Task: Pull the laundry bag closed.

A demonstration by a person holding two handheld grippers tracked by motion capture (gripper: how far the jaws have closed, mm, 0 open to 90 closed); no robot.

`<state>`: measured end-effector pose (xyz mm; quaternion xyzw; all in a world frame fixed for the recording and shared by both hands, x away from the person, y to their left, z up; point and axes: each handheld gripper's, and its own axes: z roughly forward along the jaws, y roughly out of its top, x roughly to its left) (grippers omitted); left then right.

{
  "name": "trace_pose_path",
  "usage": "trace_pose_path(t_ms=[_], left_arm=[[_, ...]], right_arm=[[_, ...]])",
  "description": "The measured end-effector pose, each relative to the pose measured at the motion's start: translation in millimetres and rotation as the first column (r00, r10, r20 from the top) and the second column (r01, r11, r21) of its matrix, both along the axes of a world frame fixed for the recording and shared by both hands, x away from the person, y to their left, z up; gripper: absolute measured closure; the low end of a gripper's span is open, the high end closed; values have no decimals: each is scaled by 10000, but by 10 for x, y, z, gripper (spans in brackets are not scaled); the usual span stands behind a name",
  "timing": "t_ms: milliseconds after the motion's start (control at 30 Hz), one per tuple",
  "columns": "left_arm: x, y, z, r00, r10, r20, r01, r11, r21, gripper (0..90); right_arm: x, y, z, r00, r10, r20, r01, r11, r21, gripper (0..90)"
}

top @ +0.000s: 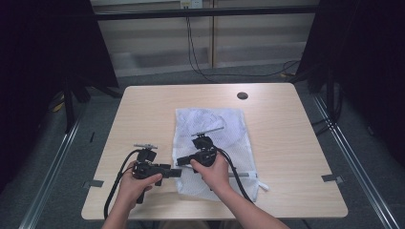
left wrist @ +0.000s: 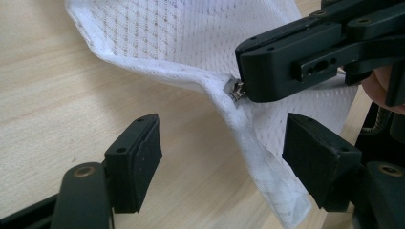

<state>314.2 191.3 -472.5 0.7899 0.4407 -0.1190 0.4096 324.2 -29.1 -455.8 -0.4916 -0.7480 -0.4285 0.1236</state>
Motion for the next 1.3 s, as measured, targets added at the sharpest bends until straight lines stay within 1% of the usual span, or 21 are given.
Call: trace_pose_path(t_ms=[67, 100, 167, 200, 267, 400, 433, 500, 567, 633, 733, 800, 867, 933, 1000, 1033, 1100, 1167, 1233, 1267, 1300], left_arm=[[-7, -17, 5, 9999, -135, -5, 135, 9999, 4, 312], [-13, -27, 5, 9999, -150, 68, 150, 9999, -48, 339], [-14, -34, -1, 9995, -305, 99, 307, 9993, -194, 350], [-17, -39, -3, 9996, -238, 156, 241, 9995, -207, 350], [-18, -39, -7, 9995, -294, 81, 296, 9994, -194, 375], [-29, -39, -6, 9996, -233, 162, 236, 9995, -227, 380], [-33, -47, -10, 9998, -191, 53, 193, 9994, -288, 380], [-30, -56, -23, 9996, -295, -23, 294, 9991, -309, 391], [-30, -71, -33, 9994, -357, -31, 356, 9989, -320, 406], [-27, -83, -39, 9993, -360, -129, 353, 9983, -471, 409], [-23, -94, -41, 9991, -351, -242, 338, 9980, -528, 409], [-19, -96, -46, 9986, -453, -274, 438, 9976, -531, 420], [-18, -106, -55, 9986, -394, -345, 369, 9968, -703, 435], [-15, -110, -56, 9989, -364, -294, 342, 9968, -729, 443], [-10, -110, -60, 9985, -392, -375, 358, 9955, -878, 483], [-10, -112, -64, 9989, -346, -305, 316, 9951, -940, 488], [-8, -116, -77, 9987, -355, -371, 309, 9926, -1175, 512], [-3, -122, -90, 9988, -366, -319, 323, 9915, -1258, 531], [-8, -144, -98, 9984, -303, -485, 231, 9897, -1416, 553], [-1, -142, -104, 9984, -357, -446, 292, 9901, -1373, 570], [-2, -148, -108, 9977, -388, -554, 303, 9887, -1471, 606]], right_arm=[[0, -3, 0, 10000, -34, 10, 34, 10000, 8, 867], [0, -2, 1, 10000, -33, 7, 33, 10000, 18, 867], [0, -2, 1, 10000, -31, 7, 31, 10000, 7, 867], [1, 0, 2, 10000, -16, 1, 16, 10000, 11, 867], [-1, 2, 6, 10000, -9, -29, 9, 10000, 33, 867], [-2, -1, 11, 10000, 3, -2, -3, 10000, 32, 867], [-2, -3, 13, 10000, 19, 18, -19, 10000, 52, 867], [-6, -9, 21, 10000, 21, 10, -21, 10000, 69, 867], [-8, -16, 31, 10000, 28, 15, -28, 10000, 74, 867], [-7, -25, 38, 10000, 2, 25, -2, 9999, 102, 867], [-5, -30, 40, 10000, 11, 44, -11, 9999, 128, 867], [-5, -34, 42, 10000, 8, 53, -9, 9999, 125, 867], [-6, -38, 41, 10000, -5, 47, 4, 9999, 131, 867], [-6, -37, 41, 10000, 5, 38, -5, 9999, 148, 867], [-8, -35, 46, 10000, 1, 36, -1, 9999, 148, 867], [-7, -36, 49, 10000, -1, 45, 0, 9999, 173, 867], [-6, -39, 49, 10000, -13, 30, 13, 9998, 184, 867], [-6, -40, 50, 10000, 0, 46, -1, 9998, 192, 867], [-8, -38, 54, 10000, -21, 20, 21, 9998, 203, 867], [-8, -38, 55, 10000, -42, -8, 42, 9998, 218, 867], [-7, -40, 53, 10000, -22, -25, 22, 9997, 236, 867]])
